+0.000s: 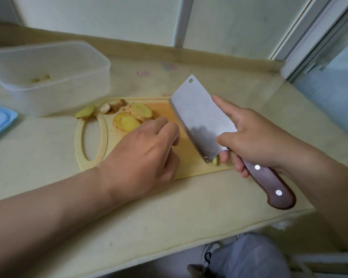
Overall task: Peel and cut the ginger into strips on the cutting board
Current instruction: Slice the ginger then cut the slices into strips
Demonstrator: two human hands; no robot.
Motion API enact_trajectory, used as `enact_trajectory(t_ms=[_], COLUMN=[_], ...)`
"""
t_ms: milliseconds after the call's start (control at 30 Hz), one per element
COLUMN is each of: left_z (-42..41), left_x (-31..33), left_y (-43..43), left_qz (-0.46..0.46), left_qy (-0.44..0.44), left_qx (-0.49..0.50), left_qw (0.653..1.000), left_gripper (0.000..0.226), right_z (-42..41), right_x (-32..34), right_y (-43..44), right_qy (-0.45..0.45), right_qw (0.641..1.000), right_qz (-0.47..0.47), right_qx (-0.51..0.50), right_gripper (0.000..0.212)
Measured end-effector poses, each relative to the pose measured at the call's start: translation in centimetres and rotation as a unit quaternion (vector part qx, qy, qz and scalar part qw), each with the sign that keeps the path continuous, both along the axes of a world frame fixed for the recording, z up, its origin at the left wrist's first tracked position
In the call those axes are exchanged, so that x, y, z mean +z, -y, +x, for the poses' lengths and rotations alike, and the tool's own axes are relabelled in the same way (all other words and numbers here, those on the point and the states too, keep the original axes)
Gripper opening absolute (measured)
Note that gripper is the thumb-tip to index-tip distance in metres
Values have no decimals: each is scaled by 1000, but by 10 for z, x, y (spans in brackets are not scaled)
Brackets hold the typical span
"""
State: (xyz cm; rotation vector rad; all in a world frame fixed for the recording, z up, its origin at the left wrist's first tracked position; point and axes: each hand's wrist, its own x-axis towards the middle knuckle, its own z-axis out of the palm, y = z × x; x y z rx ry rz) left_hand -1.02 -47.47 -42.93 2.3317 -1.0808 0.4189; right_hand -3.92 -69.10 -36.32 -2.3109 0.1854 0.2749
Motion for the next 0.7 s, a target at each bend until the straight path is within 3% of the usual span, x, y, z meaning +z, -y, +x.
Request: enact_trajectory(t_ms=[400, 700], left_z=[-1, -3], left_x=[-1, 11], left_y=[4, 10], left_qz=[69, 97], left_qy=[52, 119], left_qx=[6, 31], left_qw=[996, 988], left_gripper=[12, 10], right_z=[43, 57], right_x=[8, 7], right_y=[40, 49], right_qy=[-8, 24], right_qw=[999, 995], right_qz=[-39, 51], right_qx=[28, 87], right_gripper=[92, 86])
